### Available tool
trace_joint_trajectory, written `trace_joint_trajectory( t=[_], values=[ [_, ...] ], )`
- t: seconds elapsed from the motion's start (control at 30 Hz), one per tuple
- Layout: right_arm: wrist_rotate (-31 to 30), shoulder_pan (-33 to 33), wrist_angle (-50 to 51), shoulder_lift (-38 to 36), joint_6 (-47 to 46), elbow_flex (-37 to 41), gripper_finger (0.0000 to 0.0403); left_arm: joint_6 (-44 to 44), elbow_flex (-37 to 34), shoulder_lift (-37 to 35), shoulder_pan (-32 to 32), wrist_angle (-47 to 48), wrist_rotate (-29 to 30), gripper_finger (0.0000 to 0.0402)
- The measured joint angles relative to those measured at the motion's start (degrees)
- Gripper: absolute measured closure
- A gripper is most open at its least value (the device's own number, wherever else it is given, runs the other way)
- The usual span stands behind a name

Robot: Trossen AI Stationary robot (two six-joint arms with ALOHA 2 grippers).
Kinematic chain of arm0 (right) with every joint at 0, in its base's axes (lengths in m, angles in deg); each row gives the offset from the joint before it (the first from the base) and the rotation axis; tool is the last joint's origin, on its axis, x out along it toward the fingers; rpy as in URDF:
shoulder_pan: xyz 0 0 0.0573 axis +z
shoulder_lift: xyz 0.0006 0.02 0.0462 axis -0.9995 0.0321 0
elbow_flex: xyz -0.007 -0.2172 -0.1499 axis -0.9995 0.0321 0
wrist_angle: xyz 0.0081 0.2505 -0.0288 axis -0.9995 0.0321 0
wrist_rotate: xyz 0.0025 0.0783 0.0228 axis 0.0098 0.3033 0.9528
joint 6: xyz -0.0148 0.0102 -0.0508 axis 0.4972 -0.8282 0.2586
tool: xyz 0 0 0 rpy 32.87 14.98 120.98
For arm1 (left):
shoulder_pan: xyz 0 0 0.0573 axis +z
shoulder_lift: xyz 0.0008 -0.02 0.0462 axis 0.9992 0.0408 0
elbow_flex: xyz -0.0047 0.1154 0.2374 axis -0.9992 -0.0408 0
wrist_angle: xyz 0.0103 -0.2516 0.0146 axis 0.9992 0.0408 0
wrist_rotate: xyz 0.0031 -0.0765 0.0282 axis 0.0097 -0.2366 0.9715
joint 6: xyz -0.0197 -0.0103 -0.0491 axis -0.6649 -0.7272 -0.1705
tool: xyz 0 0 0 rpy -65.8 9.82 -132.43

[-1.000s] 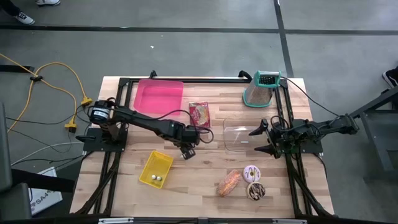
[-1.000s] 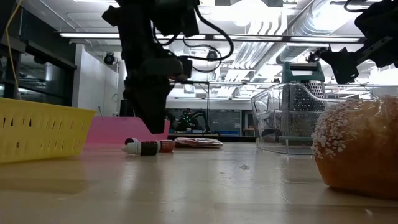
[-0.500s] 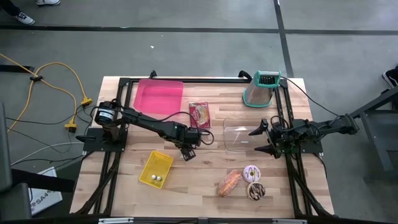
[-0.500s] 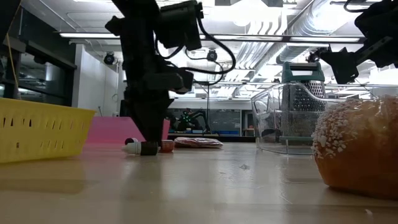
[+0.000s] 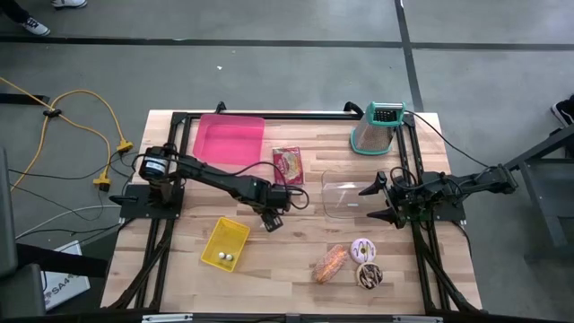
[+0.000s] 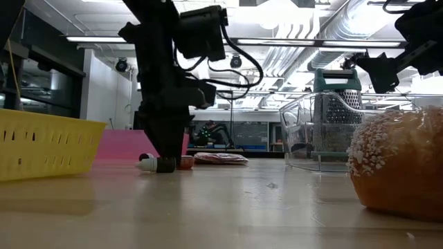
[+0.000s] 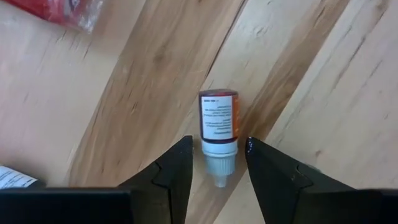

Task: Pick & Place Food Item
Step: Put the orange food coloring bottle into the yellow bin

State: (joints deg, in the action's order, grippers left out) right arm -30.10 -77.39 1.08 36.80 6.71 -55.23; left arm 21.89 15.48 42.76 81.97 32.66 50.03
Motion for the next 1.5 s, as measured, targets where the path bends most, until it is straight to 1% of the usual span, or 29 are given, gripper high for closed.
trace_joint_trajectory(
  t=[0.47,0.73,0.87,1.3,1.5],
  values=[
    [0.0,0.0,0.0,0.0,0.0,0.0,0.0055,0.0,0.2,0.7,0.3,-0.6,-0.5,0.0264],
    [0.0,0.0,0.0,0.0,0.0,0.0,0.0055,0.0,0.1,0.7,0.3,-0.3,-0.4,0.0316],
    [0.0,0.0,0.0,0.0,0.0,0.0,0.0055,0.0,0.1,0.7,0.3,-0.2,-0.3,0.0332],
    [0.0,0.0,0.1,0.0,0.0,0.0,0.0055,0.6,0.0,0.2,0.3,-0.2,-0.4,0.0334],
    [0.0,0.0,0.0,0.0,0.0,0.0,0.0055,2.7,-0.1,-4.3,1.2,2.3,-0.9,0.0334]
  ],
)
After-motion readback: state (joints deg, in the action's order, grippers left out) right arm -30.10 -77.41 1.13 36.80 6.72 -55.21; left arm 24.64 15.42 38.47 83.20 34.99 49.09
